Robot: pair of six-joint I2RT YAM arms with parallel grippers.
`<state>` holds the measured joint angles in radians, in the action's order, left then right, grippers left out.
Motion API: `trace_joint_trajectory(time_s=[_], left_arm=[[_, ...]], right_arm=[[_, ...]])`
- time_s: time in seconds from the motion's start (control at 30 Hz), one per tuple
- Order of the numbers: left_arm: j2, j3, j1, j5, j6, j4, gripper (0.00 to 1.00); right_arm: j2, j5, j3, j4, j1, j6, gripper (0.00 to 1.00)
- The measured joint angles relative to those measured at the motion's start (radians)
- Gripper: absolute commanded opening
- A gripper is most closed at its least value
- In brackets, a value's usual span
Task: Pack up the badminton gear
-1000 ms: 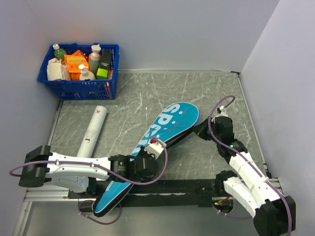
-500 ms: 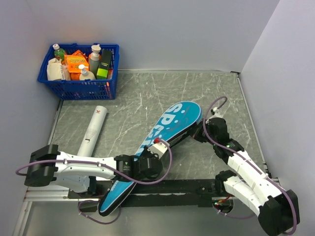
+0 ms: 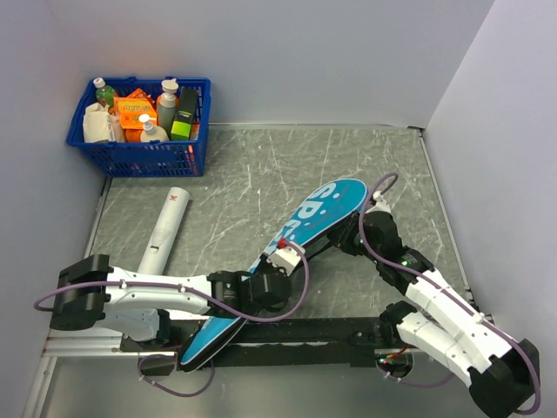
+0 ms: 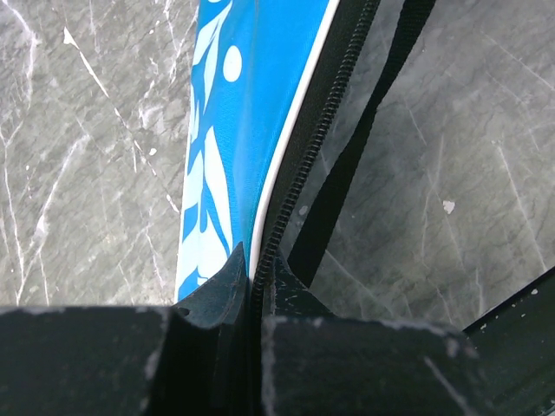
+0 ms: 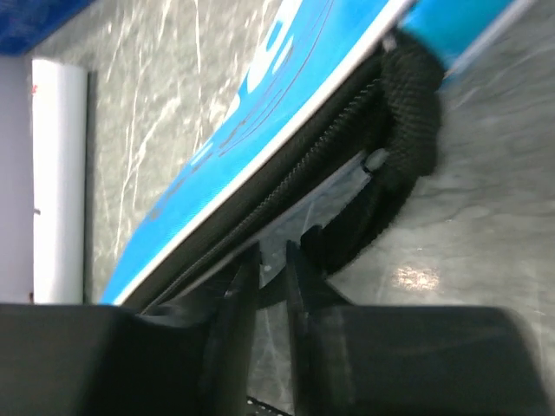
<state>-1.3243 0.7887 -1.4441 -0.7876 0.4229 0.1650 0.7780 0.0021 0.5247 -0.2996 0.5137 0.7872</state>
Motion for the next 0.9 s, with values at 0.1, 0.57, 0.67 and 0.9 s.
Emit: trace_joint_trajectory(time_s=[0.1, 0.57, 0.67, 0.9], left_arm=[[-0.002, 0.001, 0.003, 0.000, 0.000, -0.004, 0.01], [0.037, 0.001, 0.008, 0.013, 0.000, 0.005, 0.01], [0.037, 0.001, 0.008, 0.013, 0.000, 0.005, 0.01], [0.037, 0.001, 0.007, 0.015, 0.000, 0.005, 0.01]], right_arm=[[-0.006, 0.061, 0.058, -0.054, 0.000, -0.013, 0.38], [0.025, 0.171, 0.070, -0.041, 0.000, -0.026, 0.29], [0.001, 0.169, 0.070, -0.046, 0.000, -0.026, 0.29], [-0.029, 0.135, 0.093, -0.064, 0.000, -0.026, 0.29]])
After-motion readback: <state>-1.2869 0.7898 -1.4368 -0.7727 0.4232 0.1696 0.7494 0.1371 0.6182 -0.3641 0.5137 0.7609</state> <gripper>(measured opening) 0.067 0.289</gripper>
